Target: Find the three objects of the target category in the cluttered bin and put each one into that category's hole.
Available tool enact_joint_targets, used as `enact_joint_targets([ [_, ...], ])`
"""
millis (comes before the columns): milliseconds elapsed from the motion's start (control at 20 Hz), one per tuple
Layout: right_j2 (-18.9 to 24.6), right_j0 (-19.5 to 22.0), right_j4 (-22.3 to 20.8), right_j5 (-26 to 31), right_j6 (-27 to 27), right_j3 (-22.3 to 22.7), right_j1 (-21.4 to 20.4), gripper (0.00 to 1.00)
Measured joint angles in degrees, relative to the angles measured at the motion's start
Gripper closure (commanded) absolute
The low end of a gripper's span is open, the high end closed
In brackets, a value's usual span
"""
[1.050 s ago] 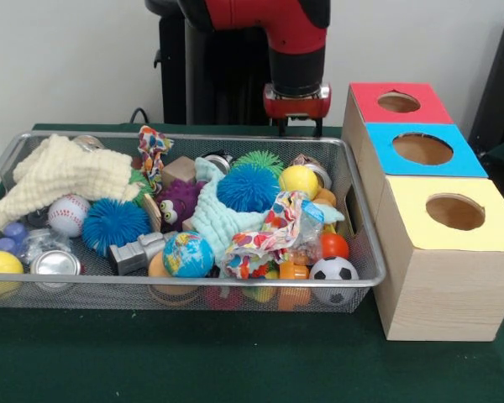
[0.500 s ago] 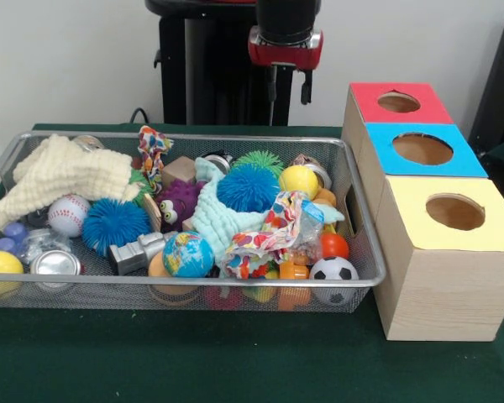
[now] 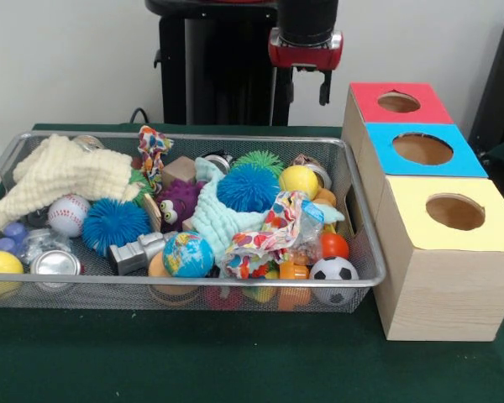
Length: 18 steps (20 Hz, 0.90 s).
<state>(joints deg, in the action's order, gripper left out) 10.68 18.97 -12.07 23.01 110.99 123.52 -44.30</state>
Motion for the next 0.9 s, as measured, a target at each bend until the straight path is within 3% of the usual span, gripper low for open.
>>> enact_joint_targets([
  [350,-1.33,-4.12,-0.33,-3.08,0.0,-1.28,3.15,0.0],
  [650,-3.7,-8.27,-0.87,-4.88,0.0,-4.97,5.12,0.0],
  [900,-5.02,-9.39,-0.93,-4.89,0.0,-7.77,5.91,0.0],
])
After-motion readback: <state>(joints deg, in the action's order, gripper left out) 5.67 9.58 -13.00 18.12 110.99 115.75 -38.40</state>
